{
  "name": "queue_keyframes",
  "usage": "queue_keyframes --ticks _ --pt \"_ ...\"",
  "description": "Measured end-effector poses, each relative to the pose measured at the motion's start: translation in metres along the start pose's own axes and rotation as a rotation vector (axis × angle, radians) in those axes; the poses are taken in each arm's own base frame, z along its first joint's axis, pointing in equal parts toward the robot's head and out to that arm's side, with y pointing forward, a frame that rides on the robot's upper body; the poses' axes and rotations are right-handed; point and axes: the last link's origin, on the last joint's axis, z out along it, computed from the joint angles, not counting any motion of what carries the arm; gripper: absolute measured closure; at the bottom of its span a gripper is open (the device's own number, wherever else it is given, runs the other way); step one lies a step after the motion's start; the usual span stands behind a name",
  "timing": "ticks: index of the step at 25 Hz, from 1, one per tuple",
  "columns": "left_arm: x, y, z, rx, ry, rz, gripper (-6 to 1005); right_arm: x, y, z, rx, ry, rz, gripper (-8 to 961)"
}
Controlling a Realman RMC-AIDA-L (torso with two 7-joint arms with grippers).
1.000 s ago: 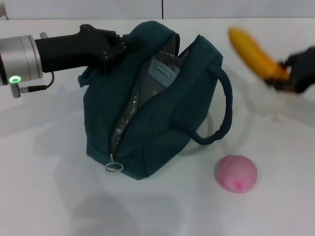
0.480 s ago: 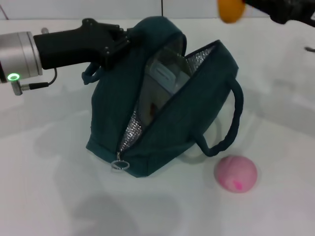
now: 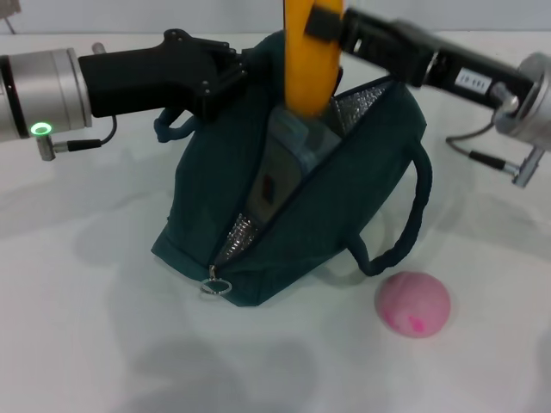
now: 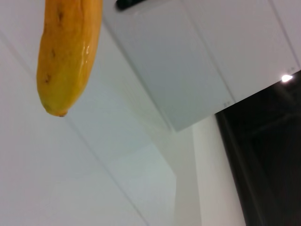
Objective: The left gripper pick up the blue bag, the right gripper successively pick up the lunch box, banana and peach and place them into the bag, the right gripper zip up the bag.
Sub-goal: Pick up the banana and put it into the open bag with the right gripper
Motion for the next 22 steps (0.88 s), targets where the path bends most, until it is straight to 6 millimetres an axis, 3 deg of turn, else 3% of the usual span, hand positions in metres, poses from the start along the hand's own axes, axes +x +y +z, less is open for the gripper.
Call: queue_keyframes --ticks 10,14,22 --pt "0.0 -0.001 -0.001 0.004 -0.003 0.001 947 0.035 0.003 -0.02 0.051 0.086 0.032 513" --pt "0.002 -0.002 0.001 0.002 -0.003 0.007 947 0.045 0.0 -0.017 0.067 0.147 0.011 513" --pt "0.003 -0.003 0.003 0.011 -0.003 0.008 946 0.045 0.005 -0.004 0.009 0.174 -0.074 513"
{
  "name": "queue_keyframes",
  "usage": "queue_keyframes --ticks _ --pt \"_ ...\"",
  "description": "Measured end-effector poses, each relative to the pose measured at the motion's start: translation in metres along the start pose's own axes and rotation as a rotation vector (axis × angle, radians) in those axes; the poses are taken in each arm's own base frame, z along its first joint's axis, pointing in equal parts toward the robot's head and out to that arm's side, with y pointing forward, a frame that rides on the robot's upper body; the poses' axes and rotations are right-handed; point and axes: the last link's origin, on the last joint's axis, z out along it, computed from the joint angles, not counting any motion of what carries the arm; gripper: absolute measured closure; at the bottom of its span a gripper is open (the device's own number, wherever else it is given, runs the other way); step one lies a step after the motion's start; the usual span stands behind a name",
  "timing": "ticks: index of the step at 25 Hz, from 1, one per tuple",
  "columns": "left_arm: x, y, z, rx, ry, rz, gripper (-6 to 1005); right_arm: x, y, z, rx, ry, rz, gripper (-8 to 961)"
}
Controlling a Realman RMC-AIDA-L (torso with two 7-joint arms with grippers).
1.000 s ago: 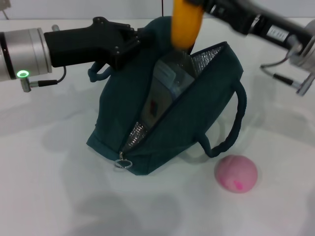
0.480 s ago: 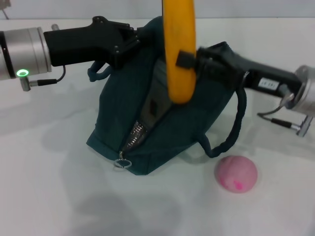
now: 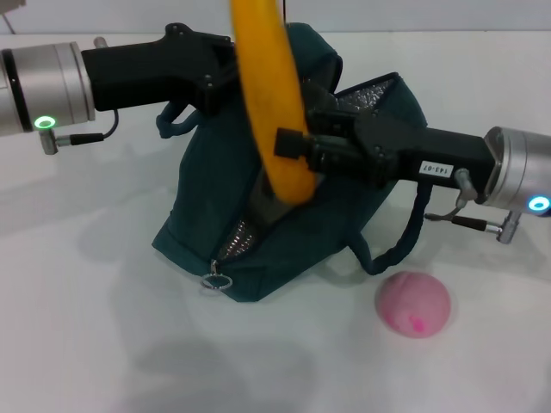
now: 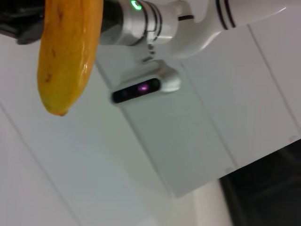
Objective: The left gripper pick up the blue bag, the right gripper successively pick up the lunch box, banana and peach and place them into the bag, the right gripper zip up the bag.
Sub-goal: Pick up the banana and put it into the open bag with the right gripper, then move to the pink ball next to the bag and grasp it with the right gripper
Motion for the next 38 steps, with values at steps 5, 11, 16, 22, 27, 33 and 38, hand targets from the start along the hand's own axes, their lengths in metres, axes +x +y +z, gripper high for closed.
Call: queue_keyframes --ticks 5,11,16,22,27,33,38 --pt "0.0 -0.001 0.0 0.005 0.0 -0.001 946 -0.001 0.001 -0.002 0.008 -0.029 -0.059 480" --pt "0.0 -0.001 0.0 0.007 0.0 -0.004 946 -0.001 0.002 -0.005 0.013 -0.041 -0.085 325" --pt "-0.004 -0.001 -0.006 0.021 -0.002 -0.017 946 -0.009 0.012 -0.031 0.003 -0.086 -0.153 261" --pt "-0.009 -0.001 -0.01 0.029 -0.01 -0.025 946 -0.008 0.028 -0.1 0.038 0.112 -0.178 242" --pt "-0.015 0.0 -0.014 0.037 -0.028 -0.035 946 0.025 0.027 -0.123 0.141 0.394 -0.079 245" --pt "-0.015 0.001 -0.009 0.023 -0.043 -0.027 946 0.056 0.021 -0.129 0.316 0.524 -0.151 239" --pt "-0.013 0.001 -0.006 0.016 -0.039 -0.021 946 0.064 0.017 -0.128 0.323 0.566 -0.165 239"
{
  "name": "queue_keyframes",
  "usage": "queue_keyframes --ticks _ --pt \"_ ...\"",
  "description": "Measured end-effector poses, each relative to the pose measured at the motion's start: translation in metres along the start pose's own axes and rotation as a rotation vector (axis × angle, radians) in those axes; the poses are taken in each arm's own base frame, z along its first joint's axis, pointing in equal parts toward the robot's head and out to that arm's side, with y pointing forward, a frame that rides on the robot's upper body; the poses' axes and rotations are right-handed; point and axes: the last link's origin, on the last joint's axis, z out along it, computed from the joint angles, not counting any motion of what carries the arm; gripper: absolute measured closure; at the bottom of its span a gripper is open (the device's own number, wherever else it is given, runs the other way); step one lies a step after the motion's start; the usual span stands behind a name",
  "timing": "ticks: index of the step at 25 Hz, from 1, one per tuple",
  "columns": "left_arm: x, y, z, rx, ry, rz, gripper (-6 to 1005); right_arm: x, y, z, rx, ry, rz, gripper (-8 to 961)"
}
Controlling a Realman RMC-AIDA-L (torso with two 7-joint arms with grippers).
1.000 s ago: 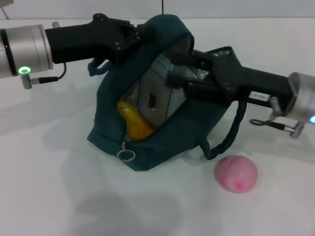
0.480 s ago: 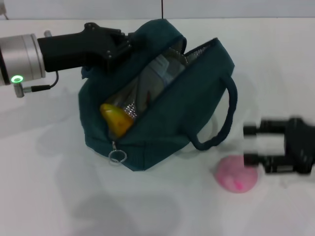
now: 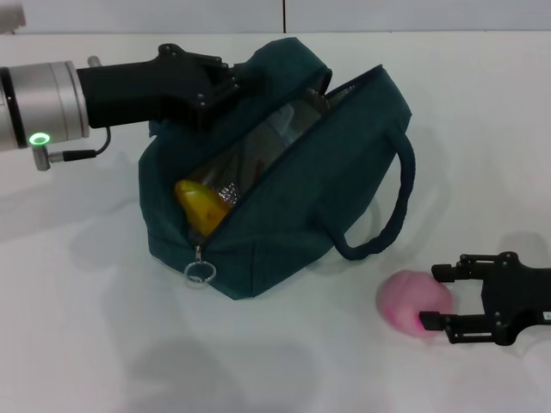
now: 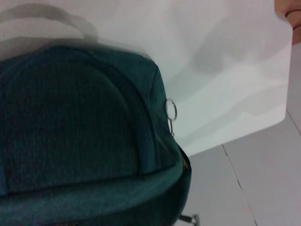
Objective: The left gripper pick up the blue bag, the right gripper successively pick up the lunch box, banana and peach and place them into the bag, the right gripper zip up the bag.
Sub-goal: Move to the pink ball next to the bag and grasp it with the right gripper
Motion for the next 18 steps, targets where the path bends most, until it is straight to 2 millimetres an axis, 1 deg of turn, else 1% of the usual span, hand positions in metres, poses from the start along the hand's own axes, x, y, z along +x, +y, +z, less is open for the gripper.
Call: queue_keyframes --ticks 6,12,15,18 --pt "0.0 0.0 0.0 0.0 0.002 0.001 946 -0.001 -0.002 0.012 -0.003 0.035 -0.038 245" --pt "0.001 -0.001 0.002 -0.002 0.012 -0.004 946 -0.005 -0.004 0.014 -0.004 0.043 -0.054 254" --pt "0.001 -0.001 0.002 -0.001 0.012 -0.004 946 -0.006 -0.007 0.011 0.006 0.034 -0.045 259" --pt "0.001 -0.001 0.001 0.0 0.013 -0.004 946 -0.008 -0.009 0.007 0.02 0.018 -0.038 368"
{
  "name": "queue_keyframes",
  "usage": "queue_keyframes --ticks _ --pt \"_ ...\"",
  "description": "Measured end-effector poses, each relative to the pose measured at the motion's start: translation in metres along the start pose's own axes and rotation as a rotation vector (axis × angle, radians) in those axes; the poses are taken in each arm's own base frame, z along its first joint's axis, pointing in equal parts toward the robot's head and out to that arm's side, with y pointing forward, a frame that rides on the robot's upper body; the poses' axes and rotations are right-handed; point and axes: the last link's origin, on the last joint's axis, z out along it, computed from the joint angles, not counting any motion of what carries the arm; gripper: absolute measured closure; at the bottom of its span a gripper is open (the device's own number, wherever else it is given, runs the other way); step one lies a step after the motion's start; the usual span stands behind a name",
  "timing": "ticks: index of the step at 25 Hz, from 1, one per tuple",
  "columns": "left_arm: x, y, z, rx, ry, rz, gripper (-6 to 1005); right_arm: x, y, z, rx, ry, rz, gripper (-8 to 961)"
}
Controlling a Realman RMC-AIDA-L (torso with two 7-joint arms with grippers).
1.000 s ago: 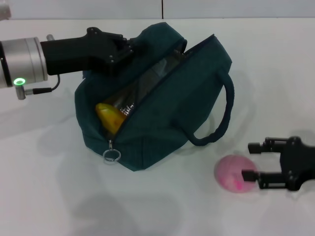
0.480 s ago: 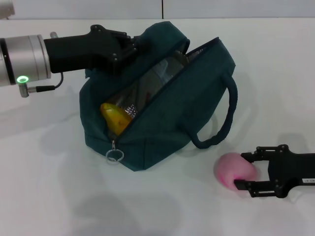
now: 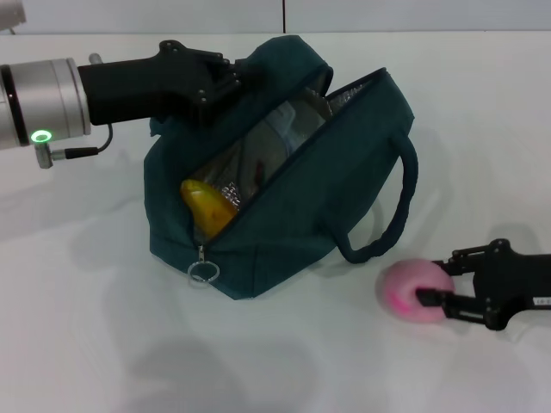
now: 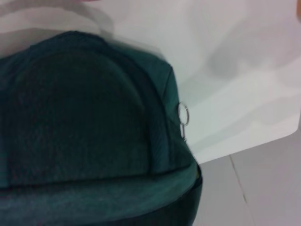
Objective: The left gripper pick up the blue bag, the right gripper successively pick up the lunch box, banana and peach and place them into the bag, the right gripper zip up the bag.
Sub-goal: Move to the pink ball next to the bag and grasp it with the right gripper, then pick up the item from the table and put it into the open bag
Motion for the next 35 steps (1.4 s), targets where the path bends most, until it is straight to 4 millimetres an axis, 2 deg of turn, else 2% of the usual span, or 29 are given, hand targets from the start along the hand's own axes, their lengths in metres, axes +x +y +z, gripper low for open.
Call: queue_keyframes --ticks 5,8,13,15,17,21,25,28,31,35 --pt "0.0 0.0 0.0 0.001 0.002 -0.001 946 -0.004 -0.005 -0.014 0.027 -0.063 0.012 566" --pt "0.0 0.0 0.0 0.001 0.004 -0.002 946 -0.008 -0.01 -0.037 0.081 -0.177 0.039 699" --pt "0.0 0.0 -0.002 0.006 0.013 -0.007 946 -0.011 -0.023 -0.086 0.241 -0.485 0.108 747" --pt "0.0 0.0 -0.002 0.007 0.015 -0.008 946 -0.015 -0.025 -0.097 0.281 -0.609 0.102 770" --pt "0.0 0.0 -0.002 0.007 0.017 -0.007 946 -0.025 -0.025 -0.101 0.278 -0.695 0.079 797" --pt "0.004 0.001 -0.001 -0.001 0.032 -0.004 946 -0.063 -0.023 -0.084 0.099 -0.746 0.007 802" --pt "0.012 0.001 0.0 -0.007 0.062 -0.002 946 -0.103 -0.024 -0.054 -0.092 -0.677 -0.036 807" --pt "0.013 0.001 0.0 -0.009 0.064 0.001 946 -0.133 -0.032 -0.024 -0.15 -0.581 -0.048 811" --pt "0.014 0.001 0.0 -0.009 0.064 0.003 946 -0.152 -0.036 0.004 -0.177 -0.471 -0.059 809" --pt "0.014 0.0 0.0 -0.008 0.064 0.008 946 -0.163 -0.034 0.027 -0.212 -0.358 -0.069 807"
